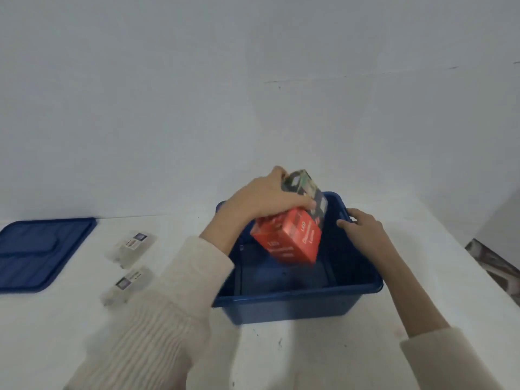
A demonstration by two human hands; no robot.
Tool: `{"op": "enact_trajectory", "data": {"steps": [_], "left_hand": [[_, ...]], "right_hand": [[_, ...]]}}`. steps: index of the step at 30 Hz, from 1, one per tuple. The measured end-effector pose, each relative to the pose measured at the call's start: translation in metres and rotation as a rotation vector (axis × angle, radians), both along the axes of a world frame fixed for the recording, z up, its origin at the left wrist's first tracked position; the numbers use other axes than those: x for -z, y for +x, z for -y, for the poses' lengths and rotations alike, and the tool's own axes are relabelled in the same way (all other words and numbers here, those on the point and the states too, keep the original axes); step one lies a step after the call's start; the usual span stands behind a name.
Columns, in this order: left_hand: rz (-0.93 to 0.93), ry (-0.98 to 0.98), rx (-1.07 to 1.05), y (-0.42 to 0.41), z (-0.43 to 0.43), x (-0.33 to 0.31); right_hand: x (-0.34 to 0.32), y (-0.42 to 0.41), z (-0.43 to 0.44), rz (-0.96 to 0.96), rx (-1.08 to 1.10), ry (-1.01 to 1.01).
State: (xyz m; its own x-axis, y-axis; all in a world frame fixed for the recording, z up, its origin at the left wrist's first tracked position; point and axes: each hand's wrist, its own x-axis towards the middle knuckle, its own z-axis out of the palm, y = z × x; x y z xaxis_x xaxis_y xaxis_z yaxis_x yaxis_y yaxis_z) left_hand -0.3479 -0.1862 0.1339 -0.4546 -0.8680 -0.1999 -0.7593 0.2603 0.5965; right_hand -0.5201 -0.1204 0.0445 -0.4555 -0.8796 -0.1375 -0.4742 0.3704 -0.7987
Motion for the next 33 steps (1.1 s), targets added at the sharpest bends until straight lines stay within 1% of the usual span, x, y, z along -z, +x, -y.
{"op": "enact_trajectory", "data": {"steps": [1, 3, 6, 8, 11, 12, 17, 18, 19, 20, 21, 22, 23, 24, 26, 28, 30, 31, 32, 33], "left_hand": [[0.076, 0.008, 0.023, -0.011, -0.003, 0.018], [0.189, 0.000, -0.003, -0.029, -0.007, 0.051], [0.252, -0.017, -0.102, -0.045, -0.011, 0.085], [0.190, 0.057, -0.144, -0.053, -0.010, 0.095], [0.010, 0.259, -0.151, -0.059, -0.004, 0.095], [-0.011, 0.295, -0.139, -0.059, -0.002, 0.094], [-0.009, 0.308, -0.100, -0.054, -0.002, 0.092], [-0.026, 0.341, -0.092, -0.052, -0.003, 0.090], [-0.036, 0.363, -0.073, -0.049, -0.004, 0.087], [-0.029, 0.346, -0.040, -0.043, -0.006, 0.083], [-0.019, 0.283, -0.006, -0.035, -0.009, 0.077], [-0.032, 0.196, 0.012, -0.025, -0.012, 0.069], [-0.082, 0.106, 0.009, -0.013, -0.015, 0.059], [-0.157, 0.034, -0.017, 0.001, -0.019, 0.049], [-0.295, -0.097, -0.101, 0.036, -0.023, 0.030], [-0.332, -0.226, -0.201, 0.078, -0.028, 0.022], [-0.250, -0.326, -0.299, 0.125, -0.034, 0.026], [-0.162, -0.339, -0.335, 0.150, -0.036, 0.032], [-0.051, -0.315, -0.357, 0.174, -0.039, 0.041], [0.080, -0.251, -0.362, 0.196, -0.041, 0.052]], "right_hand": [[0.001, 0.000, 0.001, 0.012, 0.008, -0.007], [0.001, -0.001, 0.001, 0.030, 0.026, -0.012], [0.002, -0.001, 0.002, 0.034, 0.032, -0.004], [0.003, -0.001, 0.003, 0.028, 0.030, 0.002], [0.005, -0.002, 0.005, 0.031, 0.030, 0.008], [0.006, -0.003, 0.005, 0.027, 0.028, 0.008], [0.007, -0.003, 0.004, -0.016, 0.016, 0.020], [0.006, -0.003, 0.003, -0.058, 0.011, 0.030], [0.004, -0.002, 0.002, -0.152, -0.002, 0.056], [0.000, 0.000, 0.000, -0.300, -0.012, 0.084], [-0.006, 0.005, -0.002, -0.463, -0.022, 0.088], [-0.014, 0.011, -0.003, -0.583, -0.034, 0.052], [-0.024, 0.021, -0.005, -0.627, -0.046, -0.024], [-0.033, 0.035, -0.006, -0.607, -0.062, -0.130], [-0.051, 0.074, -0.009, -0.485, -0.127, -0.374], [-0.062, 0.125, -0.010, -0.342, -0.260, -0.507], [-0.062, 0.178, -0.011, -0.266, -0.456, -0.501], [-0.056, 0.203, -0.010, -0.280, -0.572, -0.467], [-0.047, 0.223, -0.009, -0.317, -0.691, -0.413], [-0.036, 0.241, -0.006, -0.363, -0.796, -0.332]]}}
